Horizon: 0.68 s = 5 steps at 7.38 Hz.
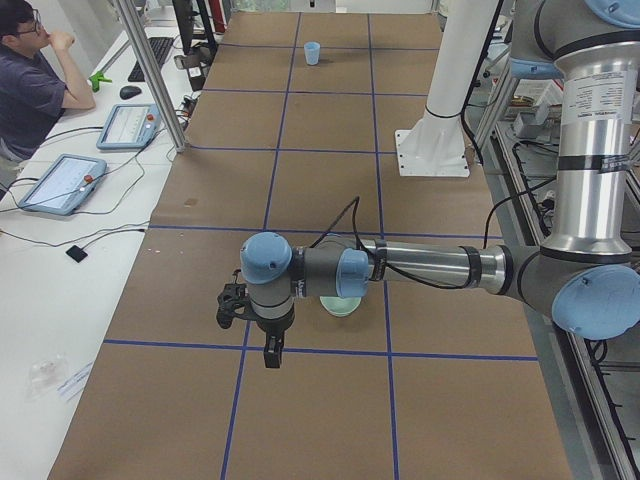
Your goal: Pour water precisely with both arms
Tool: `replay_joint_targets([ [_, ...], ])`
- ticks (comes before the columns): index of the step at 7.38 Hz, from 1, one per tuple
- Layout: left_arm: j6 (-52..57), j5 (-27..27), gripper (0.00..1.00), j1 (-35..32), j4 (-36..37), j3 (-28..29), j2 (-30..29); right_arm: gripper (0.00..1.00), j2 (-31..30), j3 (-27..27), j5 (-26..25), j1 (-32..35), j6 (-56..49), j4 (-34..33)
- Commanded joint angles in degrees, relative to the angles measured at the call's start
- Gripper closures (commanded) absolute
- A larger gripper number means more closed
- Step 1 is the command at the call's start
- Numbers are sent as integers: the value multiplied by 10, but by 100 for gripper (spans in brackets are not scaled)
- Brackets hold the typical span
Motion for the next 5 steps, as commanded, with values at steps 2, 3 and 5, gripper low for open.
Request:
replay_joint_targets([
  [2,1,0,0,0,0,-3,3,0,-7,3,1,1,0,2],
  [3,1,1,0,-1,0,-3,3,1,-8,5,3,1,0,3],
  [5,1,1,0,0,0,-2,3,1,-10,5,3,1,0,5],
])
